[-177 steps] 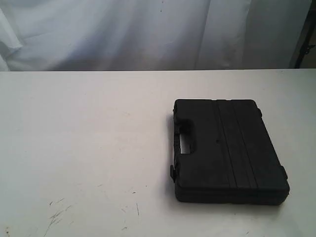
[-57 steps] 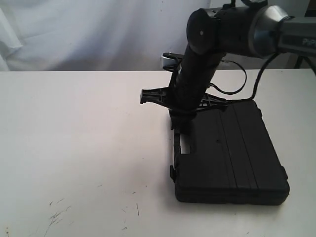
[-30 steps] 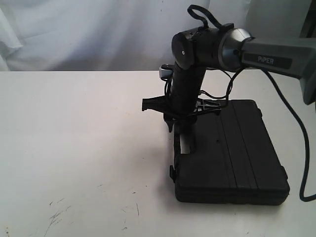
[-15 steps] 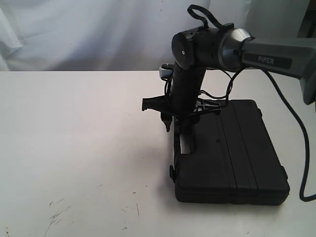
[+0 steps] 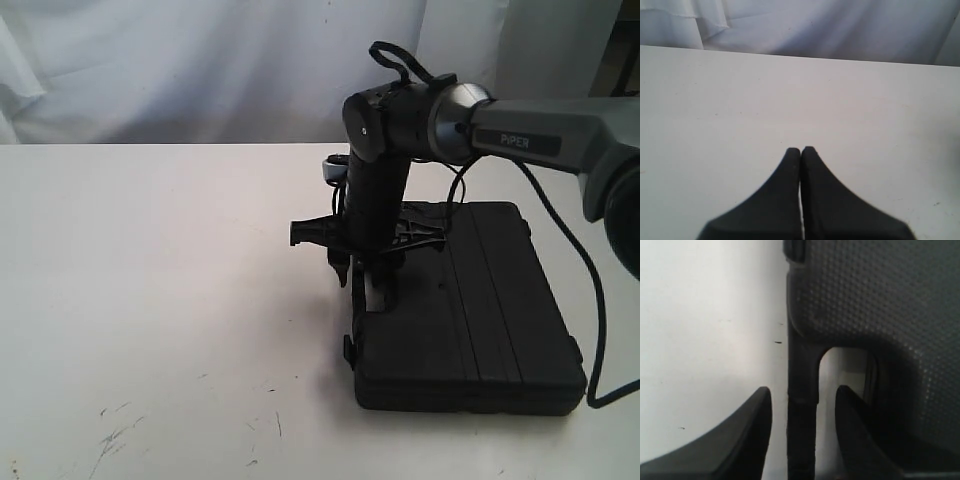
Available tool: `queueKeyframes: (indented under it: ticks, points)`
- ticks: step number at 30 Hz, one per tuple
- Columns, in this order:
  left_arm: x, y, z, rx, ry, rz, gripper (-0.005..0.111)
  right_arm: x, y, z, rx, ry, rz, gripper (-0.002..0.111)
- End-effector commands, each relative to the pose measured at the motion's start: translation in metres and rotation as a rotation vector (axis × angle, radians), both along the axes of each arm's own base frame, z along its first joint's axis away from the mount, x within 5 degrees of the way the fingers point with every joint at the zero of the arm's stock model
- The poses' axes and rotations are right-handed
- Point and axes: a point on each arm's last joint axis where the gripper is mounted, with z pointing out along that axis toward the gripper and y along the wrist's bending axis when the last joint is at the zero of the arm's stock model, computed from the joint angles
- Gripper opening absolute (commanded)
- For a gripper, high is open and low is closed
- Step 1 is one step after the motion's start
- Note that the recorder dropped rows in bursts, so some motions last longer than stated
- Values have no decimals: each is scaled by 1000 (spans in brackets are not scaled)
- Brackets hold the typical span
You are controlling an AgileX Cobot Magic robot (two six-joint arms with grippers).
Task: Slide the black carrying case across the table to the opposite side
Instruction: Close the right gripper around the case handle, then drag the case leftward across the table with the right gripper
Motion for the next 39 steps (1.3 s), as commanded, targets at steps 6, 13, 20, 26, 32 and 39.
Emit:
queueKeyframes:
  ticks: [6,13,20,26,32,39]
  points:
    - [0,0,-1,-3,-8,-4,0,-1,3,-5,3,19,-5,39]
    - [0,0,-1,-3,-8,-4,0,-3,4,-6,16,33,-20,37]
    - [0,0,-1,-3,-8,-4,0,-4,6,-6,36,52,-34,11]
    - [0,0,-1,-3,-8,-4,0,-10,14,-6,74,78,-45,0]
    - [0,0,-1,-3,-8,-4,0,-21,35,-5,115,45,-29,0]
    - [0,0,-1,-3,-8,-4,0,-29,55,-4,195,-1,-55,0]
